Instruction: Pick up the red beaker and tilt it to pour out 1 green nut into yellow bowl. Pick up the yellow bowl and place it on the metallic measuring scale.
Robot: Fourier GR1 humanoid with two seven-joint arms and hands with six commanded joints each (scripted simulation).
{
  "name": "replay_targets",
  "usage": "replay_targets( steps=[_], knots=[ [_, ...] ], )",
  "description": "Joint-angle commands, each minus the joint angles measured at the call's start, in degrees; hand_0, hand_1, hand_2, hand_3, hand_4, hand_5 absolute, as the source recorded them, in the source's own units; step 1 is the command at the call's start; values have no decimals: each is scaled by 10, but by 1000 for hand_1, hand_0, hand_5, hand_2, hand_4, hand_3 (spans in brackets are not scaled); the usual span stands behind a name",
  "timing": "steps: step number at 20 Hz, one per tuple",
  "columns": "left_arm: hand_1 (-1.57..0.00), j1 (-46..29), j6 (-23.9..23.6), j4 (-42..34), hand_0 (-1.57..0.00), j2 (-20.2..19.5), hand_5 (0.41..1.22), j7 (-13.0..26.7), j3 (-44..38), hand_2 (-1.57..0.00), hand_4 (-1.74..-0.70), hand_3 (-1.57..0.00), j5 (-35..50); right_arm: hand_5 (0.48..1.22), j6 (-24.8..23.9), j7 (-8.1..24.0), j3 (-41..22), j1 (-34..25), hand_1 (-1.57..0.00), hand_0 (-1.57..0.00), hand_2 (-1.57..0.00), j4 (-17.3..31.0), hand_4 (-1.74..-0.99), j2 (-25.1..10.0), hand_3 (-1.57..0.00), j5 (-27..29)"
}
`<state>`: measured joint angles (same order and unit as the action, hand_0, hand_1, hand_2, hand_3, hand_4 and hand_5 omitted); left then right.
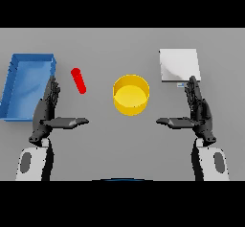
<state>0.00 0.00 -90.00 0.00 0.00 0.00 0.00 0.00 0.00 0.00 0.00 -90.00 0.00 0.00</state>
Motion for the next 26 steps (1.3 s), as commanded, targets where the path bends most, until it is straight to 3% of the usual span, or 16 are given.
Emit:
replay_targets(
  steps=[1, 6, 8, 9, 11, 16, 19, 21, 26],
  knots=[
    [1, 2, -1, 1, 1, -1, 652, 1, -1, 1, -1204, 1, 1, 681, -1, 1, 0, -1, 1, 1, 1, 1, -1245, 0, 1, 0],
    [1, 9, 4, 10, 1, -5, 652, 3, -7, 1, -1204, 1, 6, 681, -4, 4, 2, -10, 1, 1, 1, 8, -1245, 0, 1, -2],
    [1, -12, 8, -24, 1, -33, 649, 0, 25, 1, -1207, 1, -42, 678, -19, -62, -43, 34, 1, 1, 1, -36, -1242, -34, 1, -96],
    [1, -18, 6, -40, 1, -32, 650, 4, 37, 1, -1212, 1, -54, 679, -26, -70, -56, 44, 1, 1, 1, -50, -1239, -39, 1, -123],
    [1, -29, 8, -66, 1, -40, 658, 26, 45, 1, -1223, 1, -61, 678, -37, -55, -66, 48, 1, 1, 1, -55, -1235, -41, 1, -150],
    [1, -16, 15, -47, 1, -44, 679, 37, 55, 1, -1254, 1, -75, 682, -21, -54, -69, 54, 1, 1, 1, -72, -1254, -42, 1, -136],
    [1, 23, 22, 4, 1, -38, 713, 29, 46, 1, -1331, 1, -67, 679, -8, -64, -62, 53, 1, 1, 1, -73, -1280, -44, 1, -114],
    [1, 59, 19, 40, 1, -40, 732, 35, 36, 1, -1370, 1, -69, 677, -8, -51, -65, 51, 1, 1, 1, -73, -1296, -38, 1, -113],
    [1, 120, 8, 137, 1, -35, 733, 15, 18, 1, -1369, 1, -78, 685, -7, -59, -60, 64, 1, 1, 1, -80, -1329, -40, 1, -106]
  ],
)
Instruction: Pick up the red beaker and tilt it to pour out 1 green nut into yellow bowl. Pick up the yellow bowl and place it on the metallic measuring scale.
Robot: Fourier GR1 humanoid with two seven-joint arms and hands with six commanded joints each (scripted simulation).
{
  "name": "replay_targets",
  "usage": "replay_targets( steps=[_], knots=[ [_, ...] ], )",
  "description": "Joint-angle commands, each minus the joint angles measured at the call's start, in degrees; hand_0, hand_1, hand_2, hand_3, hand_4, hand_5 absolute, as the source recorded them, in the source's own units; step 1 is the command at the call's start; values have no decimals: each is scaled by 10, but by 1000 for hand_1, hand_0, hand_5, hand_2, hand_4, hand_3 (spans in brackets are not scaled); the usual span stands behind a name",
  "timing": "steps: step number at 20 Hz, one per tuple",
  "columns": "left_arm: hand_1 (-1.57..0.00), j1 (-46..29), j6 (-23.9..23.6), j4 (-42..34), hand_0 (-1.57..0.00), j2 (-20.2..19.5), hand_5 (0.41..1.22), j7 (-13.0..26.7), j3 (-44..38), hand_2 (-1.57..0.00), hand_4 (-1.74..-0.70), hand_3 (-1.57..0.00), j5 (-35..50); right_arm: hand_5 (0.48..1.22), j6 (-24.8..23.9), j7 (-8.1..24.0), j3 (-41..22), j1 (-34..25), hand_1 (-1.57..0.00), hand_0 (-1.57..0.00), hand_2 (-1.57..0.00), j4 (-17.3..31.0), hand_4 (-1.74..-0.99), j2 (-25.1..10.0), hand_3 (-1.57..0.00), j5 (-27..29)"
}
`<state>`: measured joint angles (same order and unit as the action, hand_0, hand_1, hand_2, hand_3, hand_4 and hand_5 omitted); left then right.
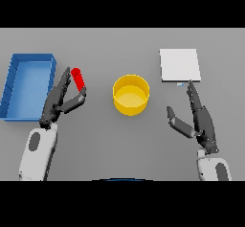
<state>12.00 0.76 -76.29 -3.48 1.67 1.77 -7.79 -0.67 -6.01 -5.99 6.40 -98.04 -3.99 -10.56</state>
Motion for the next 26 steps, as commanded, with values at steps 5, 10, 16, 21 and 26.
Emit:
replay_targets(
  steps=[5, 10, 16, 21, 26],
  knots=[
    [1, 62, -3, 99, 1, 6, 714, -19, -23, 1, -1333, 1, 3, 688, -5, 18, 1, -14, 1, 1, 1, 9, -1338, 3, 1, -3],
    [1, 121, -3, 167, 1, -3, 706, -42, -42, 1, -1315, 1, 3, 687, -1, 13, 5, -14, 1, 1, 1, 1, -1331, 1, 1, 5],
    [1, 162, -6, 213, 1, 7, 715, -51, -48, 1, -1332, 1, 3, 682, -5, 11, 5, -12, 1, 1, 1, 5, -1311, 3, 1, 1],
    [-276, 188, -21, 255, -253, 17, 795, -77, -67, -307, -1444, -220, 10, 684, -4, 17, 4, -8, 1, 1, 1, -8, -1289, 1, 1, 2],
    [-1125, 200, -58, 275, -1115, 24, 1082, -101, -68, -1133, -1443, -1128, -15, 684, -6, 22, 10, -21, 1, 1, 1, 1, -1290, -1, 1, 5]
  ],
)
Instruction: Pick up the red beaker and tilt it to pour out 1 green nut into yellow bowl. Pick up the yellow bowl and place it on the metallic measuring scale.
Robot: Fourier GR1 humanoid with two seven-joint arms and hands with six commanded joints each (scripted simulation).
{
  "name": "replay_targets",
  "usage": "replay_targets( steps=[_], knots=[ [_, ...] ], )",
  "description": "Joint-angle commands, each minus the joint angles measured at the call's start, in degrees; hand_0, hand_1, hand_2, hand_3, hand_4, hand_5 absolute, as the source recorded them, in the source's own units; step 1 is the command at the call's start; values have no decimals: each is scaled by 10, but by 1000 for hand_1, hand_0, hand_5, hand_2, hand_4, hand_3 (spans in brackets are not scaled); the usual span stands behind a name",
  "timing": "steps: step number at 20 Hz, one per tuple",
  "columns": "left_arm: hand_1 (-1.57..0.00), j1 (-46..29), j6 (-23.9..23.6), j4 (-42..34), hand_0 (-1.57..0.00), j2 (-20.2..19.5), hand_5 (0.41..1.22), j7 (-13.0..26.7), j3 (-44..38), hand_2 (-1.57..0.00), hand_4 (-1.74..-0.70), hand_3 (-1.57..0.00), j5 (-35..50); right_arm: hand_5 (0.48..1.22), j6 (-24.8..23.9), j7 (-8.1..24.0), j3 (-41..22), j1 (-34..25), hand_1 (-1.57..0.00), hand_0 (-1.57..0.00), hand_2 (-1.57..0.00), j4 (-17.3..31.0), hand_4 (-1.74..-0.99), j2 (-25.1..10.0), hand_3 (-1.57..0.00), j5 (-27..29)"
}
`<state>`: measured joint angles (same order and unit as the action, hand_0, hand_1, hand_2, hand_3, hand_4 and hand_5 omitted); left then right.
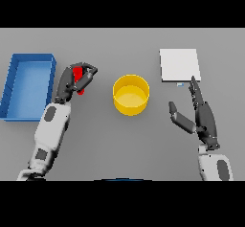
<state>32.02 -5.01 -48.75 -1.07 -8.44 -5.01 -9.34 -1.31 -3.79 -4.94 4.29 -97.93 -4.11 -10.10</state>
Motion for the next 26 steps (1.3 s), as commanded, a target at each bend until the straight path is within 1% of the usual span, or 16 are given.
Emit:
replay_targets(
  steps=[1, 2, 4, 5, 6, 9, 12, 14, 15, 17, 18, 20, 23, 24, 26],
  knots=[
    [-1214, 0, -3, 6, -1206, 7, 1109, -18, -1, -1220, -1445, -1217, -1, 684, 4, -8, 1, 0, 1, 1, 1, 7, -1291, -4, 1, 0],
    [-1286, -1, -4, 3, -1279, 10, 1132, -17, -2, -1290, -1447, -1288, -2, 682, 7, -13, 0, 4, 1, 1, 1, 4, -1293, -4, 1, 2],
    [-1388, 6, -14, 11, -1384, 10, 1129, -25, -7, -1391, -1553, -1390, -1, 682, 9, -7, -3, -1, 1, 1, 1, 11, -1303, 2, 1, 5],
    [-1425, 3, -13, 9, -1422, 11, 1123, -36, -6, -1427, -1591, -1426, 5, 682, 7, -11, -3, -2, 1, 1, 1, 17, -1296, 1, 1, -1],
    [-1454, 4, -12, 1, -1452, 9, 1117, -34, -5, -1456, -1621, -1455, 10, 679, 7, -19, -6, -3, 1, 1, 1, 14, -1288, 1, 1, -3],
    [-1511, 0, -18, -30, -1510, 2, 1103, -35, 7, -1512, -1679, -1512, 14, 671, 6, -17, -7, -4, 1, 1, 1, 17, -1263, -2, 1, -10],
    [-1540, -2, -29, -79, -1540, -8, 1097, -22, 24, -1541, -1709, -1541, 12, 672, 5, -34, -17, 11, 1, 1, 1, 5, -1255, 1, 1, -18],
    [-1551, 6, -33, -105, -1551, -19, 1101, 12, 50, -1552, -1721, -1552, -9, 673, -2, -21, -16, 0, 1, 1, 1, 11, -1245, 2, 1, -25],
    [-1555, 8, -29, -120, -1555, -30, 1107, 30, 71, -1556, -1725, -1555, -27, 679, -4, -25, -14, 1, 1, 1, 1, 14, -1249, 1, 1, -26],
    [-1561, 19, -10, -134, -1561, -60, 1119, 65, 123, -1561, -1731, -1561, -76, 688, -10, -25, -20, 7, 1, 1, 1, 11, -1245, 0, 1, -42],
    [-1563, 23, -1, -136, -1563, -68, 1121, 76, 142, -1563, -1733, -1563, -90, 691, -12, -15, -22, 2, 1, 1, 1, 8, -1243, 2, 1, -45],
    [-1563, 25, 10, -143, -1563, -79, 1117, 87, 164, -1563, -1733, -1563, -103, 696, -9, -18, -23, 3, 1, 1, 1, 0, -1243, 2, 1, -42],
    [-1563, 21, 17, -157, -1563, -92, 1113, 92, 185, -1563, -1733, -1563, -109, 710, -9, -13, -25, 10, 1, 1, 1, -6, -1243, 3, 1, -43],
    [-1565, 30, 18, -150, -1564, -101, 1112, 100, 201, -1565, -1734, -1565, -129, 711, -7, -15, -20, 13, 1, 1, 1, -5, -1248, -2, 1, -38],
    [-1567, 60, 27, -142, -1567, -114, 1112, 115, 241, -1567, -1737, -1567, -172, 717, -9, -6, -19, 6, 1, 1, 1, -7, -1254, -3, 1, -41]
  ],
)
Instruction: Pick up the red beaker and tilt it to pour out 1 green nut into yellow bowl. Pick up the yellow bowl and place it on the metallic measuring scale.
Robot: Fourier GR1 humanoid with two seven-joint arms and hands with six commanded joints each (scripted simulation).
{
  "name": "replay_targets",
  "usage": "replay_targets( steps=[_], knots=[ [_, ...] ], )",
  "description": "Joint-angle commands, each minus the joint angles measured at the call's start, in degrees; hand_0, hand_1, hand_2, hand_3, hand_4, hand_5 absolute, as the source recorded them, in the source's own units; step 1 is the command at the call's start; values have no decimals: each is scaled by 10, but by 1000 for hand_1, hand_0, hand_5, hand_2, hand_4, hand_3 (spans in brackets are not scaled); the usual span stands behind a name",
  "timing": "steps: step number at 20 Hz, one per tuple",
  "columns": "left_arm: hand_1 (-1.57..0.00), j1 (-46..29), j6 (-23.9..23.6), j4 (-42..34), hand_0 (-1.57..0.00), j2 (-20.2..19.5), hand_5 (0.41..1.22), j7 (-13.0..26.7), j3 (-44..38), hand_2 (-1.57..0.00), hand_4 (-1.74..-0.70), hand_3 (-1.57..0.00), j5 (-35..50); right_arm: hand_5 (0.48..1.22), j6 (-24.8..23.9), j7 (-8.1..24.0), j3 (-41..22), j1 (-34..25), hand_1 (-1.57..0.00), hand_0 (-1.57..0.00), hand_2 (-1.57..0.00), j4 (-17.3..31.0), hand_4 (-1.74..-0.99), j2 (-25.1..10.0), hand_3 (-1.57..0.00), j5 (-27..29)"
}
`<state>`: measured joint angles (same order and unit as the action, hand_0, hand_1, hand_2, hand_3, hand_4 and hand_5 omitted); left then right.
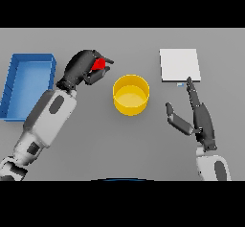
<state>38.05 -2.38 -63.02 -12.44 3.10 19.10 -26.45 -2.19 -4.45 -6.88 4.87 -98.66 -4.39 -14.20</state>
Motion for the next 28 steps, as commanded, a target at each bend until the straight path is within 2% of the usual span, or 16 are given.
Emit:
replay_targets(
  steps=[1, 5, 8, 9, 11, 12, 14, 18, 19, 20, 22, 23, 28],
  knots=[
    [-1568, 11, -1, 9, -1568, -9, 1123, 2, 25, -1568, -1738, -1568, -31, 719, 1, -4, -1, 5, 1, 1, 1, 0, -1260, 1, 1, 2],
    [-1570, 80, 21, 50, -1570, -32, 1166, 12, 106, -1570, -1740, -1570, -124, 722, 9, -9, 2, 3, 1, 1, 1, 3, -1269, 1, 1, 13],
    [-1570, 124, 48, 82, -1570, -47, 1193, -8, 158, -1570, -1740, -1570, -171, 717, 9, -12, 3, 1, 1, 1, 1, 8, -1264, 2, 1, 14],
    [-1570, 133, 64, 87, -1570, -48, 1198, -15, 175, -1570, -1690, -1570, -181, 715, 9, -18, 1, -1, 1, 1, 1, 8, -1261, 4, 1, 13],
    [-1571, 166, 86, 112, -1571, -44, 1206, -20, 213, -1571, -1613, -1571, -211, 697, 5, -11, 0, 0, 1, 1, 1, 10, -1258, 9, 1, 11],
    [-1571, 182, 108, 116, -1571, -46, 1209, -11, 233, -1571, -1637, -1571, -227, 688, 1, -12, 1, 0, 1, 1, 1, 14, -1253, 11, 1, 9],
    [-1571, 211, 137, 132, -1571, -39, 1214, -23, 261, -1571, -1672, -1571, -238, 671, -4, -16, 4, 1, 1, 1, 1, 12, -1237, 12, 1, 8],
    [-1571, 255, 166, 163, -1571, -34, 1218, -47, 315, -1571, -1709, -1571, -262, 650, -9, -15, 6, 0, 1, 1, 1, 19, -1198, 18, 1, 10],
    [-1571, 264, 173, 168, -1571, -33, 1219, -43, 331, -1571, -1715, -1571, -271, 649, -11, -8, 5, -5, 1, 1, 1, 19, -1193, 17, 1, 6],
    [-1571, 273, 185, 167, -1571, -33, 1219, -40, 347, -1571, -1720, -1571, -280, 647, -9, -16, 7, -4, 1, 1, 1, 19, -1195, 12, 1, 6],
    [-1571, 298, 195, 184, -1571, -27, 1220, -42, 374, -1571, -1728, -1571, -297, 649, -10, -24, 1, 1, 1, 1, 1, 20, -1191, 16, 1, 0],
    [-1571, 309, 200, 185, -1571, -28, 1220, -50, 388, -1571, -1730, -1571, -304, 647, -16, -18, 1, 0, 1, 1, 1, 19, -1188, 14, 1, -8],
    [-1571, 330, 172, 208, -1571, -19, 1221, -75, 465, -1571, -1735, -1571, -353, 624, -19, -8, -1, 3, 1, 1, 1, 10, -1169, 21, 1, -7]
  ],
)
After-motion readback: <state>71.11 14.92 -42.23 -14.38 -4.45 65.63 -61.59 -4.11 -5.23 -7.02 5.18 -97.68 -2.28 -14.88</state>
